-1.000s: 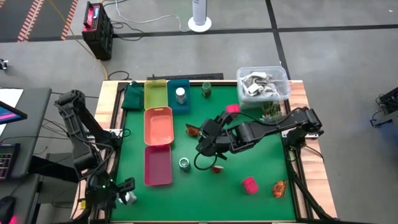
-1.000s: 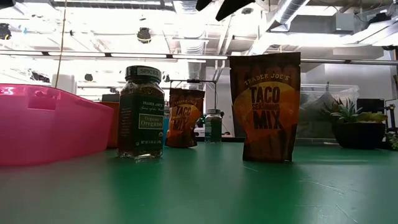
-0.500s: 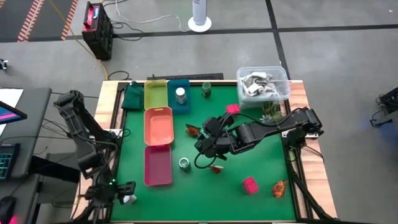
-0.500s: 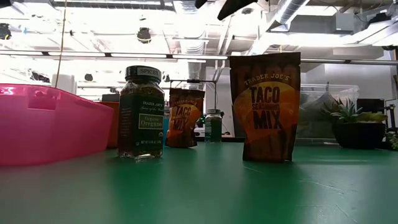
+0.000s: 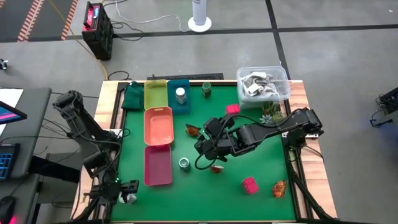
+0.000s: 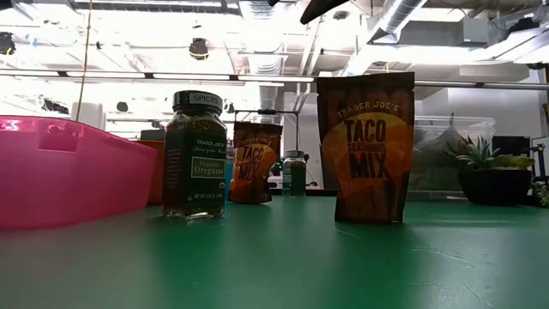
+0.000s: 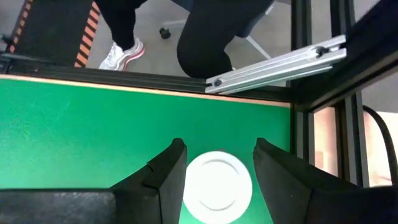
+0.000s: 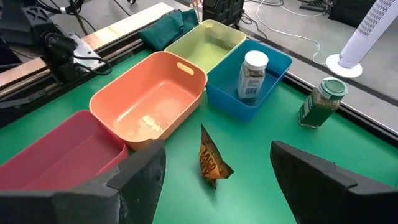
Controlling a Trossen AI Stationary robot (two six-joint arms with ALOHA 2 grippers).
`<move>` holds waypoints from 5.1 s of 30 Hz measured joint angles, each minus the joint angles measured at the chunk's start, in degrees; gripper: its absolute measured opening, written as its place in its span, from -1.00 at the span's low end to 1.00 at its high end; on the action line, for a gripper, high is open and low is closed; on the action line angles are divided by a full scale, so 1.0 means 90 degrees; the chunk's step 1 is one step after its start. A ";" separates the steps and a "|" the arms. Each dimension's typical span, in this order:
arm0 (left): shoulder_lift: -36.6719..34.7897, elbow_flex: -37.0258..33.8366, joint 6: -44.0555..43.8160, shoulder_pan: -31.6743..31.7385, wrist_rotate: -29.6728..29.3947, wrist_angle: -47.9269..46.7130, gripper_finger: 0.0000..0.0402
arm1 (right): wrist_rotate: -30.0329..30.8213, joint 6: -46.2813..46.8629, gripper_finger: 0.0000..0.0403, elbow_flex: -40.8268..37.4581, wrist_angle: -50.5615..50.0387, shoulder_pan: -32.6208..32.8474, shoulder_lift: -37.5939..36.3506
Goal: Sort spices by type
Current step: Put the white seasoning bottle into the blue bin
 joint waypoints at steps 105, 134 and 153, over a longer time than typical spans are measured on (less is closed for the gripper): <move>-0.1444 -0.0532 -0.1837 0.1746 -0.0147 -0.0145 0.00 | -0.0116 -0.1108 0.57 -0.1349 0.1506 -0.0519 0.0022; -0.2356 -0.0532 -0.2453 0.3179 -0.1396 -0.0208 0.00 | -0.2076 -0.4342 0.57 -0.1362 0.2347 -0.1770 0.0000; -0.0770 -0.0532 -0.0582 0.6086 -0.1803 0.3036 0.00 | -0.3045 -0.5737 0.57 -0.1362 0.1698 -0.1888 -0.0117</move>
